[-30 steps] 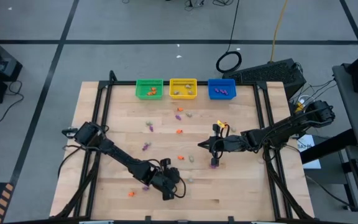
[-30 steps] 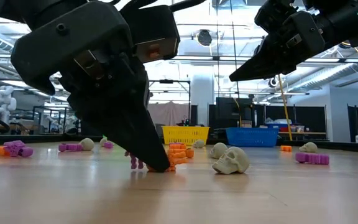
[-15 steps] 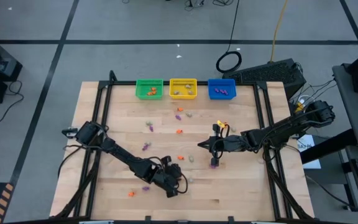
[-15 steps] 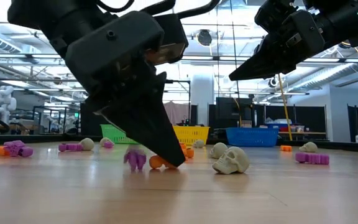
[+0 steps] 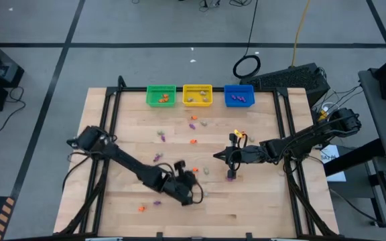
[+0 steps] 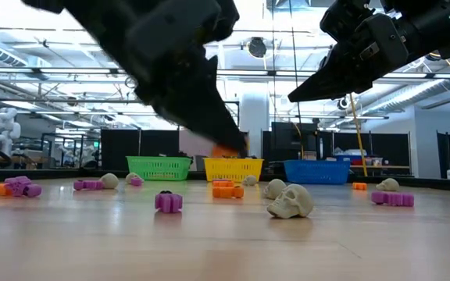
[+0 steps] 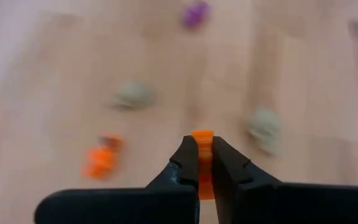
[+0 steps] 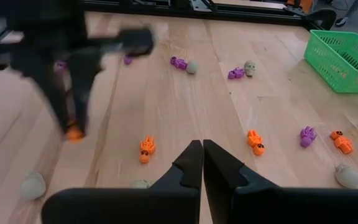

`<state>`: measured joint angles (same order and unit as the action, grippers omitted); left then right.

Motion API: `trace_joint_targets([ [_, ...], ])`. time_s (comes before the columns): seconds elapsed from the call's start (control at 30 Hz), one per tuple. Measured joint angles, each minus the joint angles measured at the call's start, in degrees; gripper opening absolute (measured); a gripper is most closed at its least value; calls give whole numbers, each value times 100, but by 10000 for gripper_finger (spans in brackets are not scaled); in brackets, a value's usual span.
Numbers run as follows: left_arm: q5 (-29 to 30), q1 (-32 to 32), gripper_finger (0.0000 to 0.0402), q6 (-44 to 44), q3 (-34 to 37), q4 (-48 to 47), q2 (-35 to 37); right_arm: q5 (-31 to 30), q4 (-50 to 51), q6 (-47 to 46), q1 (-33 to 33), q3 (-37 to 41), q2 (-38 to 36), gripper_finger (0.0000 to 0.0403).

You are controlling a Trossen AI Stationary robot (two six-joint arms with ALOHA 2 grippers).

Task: Sort Halloween decoration
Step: Put the orange skeleton toy into the green bin

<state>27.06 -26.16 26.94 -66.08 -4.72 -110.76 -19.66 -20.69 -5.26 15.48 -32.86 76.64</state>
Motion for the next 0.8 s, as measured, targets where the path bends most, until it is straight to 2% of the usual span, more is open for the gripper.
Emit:
trace_joint_targets([
  [0.13,489,349,8,-39,0,-729,541,-2,-2,-2,1,0,0,0],
  [0.27,665,930,7,-110,-9,-1690,1073,0,-8,-4,1,0,1,0],
  [0.47,720,2218,6,-783,-9,-2587,1635,0,-36,-4,1,0,0,0],
  [0.6,264,3381,5,-1418,-9,-2624,1725,0,-48,-4,1,0,2,0],
  [0.8,-766,5426,5,-2228,-8,-2467,1619,0,-27,-119,1,0,2,0],
])
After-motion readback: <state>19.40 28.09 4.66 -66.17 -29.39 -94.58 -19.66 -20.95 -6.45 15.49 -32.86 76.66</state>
